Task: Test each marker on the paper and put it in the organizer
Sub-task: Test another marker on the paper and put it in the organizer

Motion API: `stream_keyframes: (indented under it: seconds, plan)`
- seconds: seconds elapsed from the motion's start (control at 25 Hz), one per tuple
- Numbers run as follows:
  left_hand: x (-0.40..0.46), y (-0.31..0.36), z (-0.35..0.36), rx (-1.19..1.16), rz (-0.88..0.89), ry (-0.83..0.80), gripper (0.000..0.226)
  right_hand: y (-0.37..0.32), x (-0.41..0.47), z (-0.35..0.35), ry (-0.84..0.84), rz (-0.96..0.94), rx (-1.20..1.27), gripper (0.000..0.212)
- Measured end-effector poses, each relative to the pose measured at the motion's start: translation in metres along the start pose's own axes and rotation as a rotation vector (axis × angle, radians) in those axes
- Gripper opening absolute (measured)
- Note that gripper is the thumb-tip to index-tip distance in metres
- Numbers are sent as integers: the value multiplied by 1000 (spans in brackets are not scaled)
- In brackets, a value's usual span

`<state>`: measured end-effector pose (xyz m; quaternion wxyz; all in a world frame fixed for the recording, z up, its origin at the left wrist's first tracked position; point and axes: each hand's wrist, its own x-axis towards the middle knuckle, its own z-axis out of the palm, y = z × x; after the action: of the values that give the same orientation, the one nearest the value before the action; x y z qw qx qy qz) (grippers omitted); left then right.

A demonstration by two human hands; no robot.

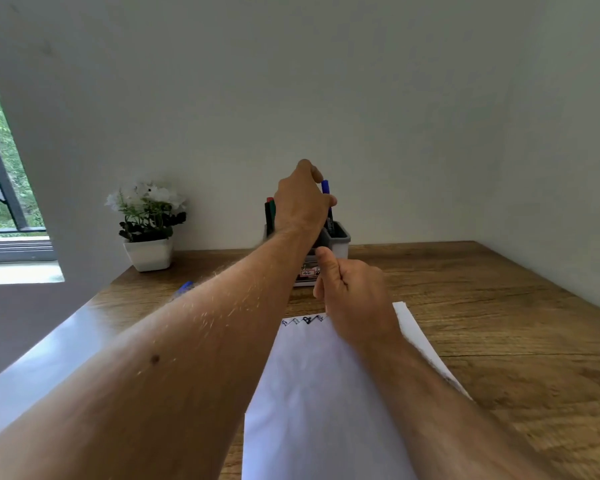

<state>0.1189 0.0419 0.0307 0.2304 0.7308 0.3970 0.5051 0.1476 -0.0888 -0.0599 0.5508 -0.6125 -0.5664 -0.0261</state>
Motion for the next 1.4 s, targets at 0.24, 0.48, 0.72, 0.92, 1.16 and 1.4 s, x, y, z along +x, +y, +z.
stream_keyframes:
  seconds: [0.24,0.48,0.72,0.92,1.16,1.4]
  plan:
    - [6,-6,21,232,143,-55,33,0,1,3,9,19,26,61]
    - [12,-20,29,449,180,13,20,1,1,5,16,8,38,54]
    - [3,-14,9,344,83,31,26,-1,1,6,11,-9,39,65]
    - [-46,-25,-20,143,-15,54,7,-6,-2,0,4,9,-3,64]
    - [-98,-31,-87,133,156,140,8,-14,-5,-7,2,16,-41,61]
    - [-112,-88,-140,889,-164,-83,30,-17,-8,-14,18,35,-70,60]
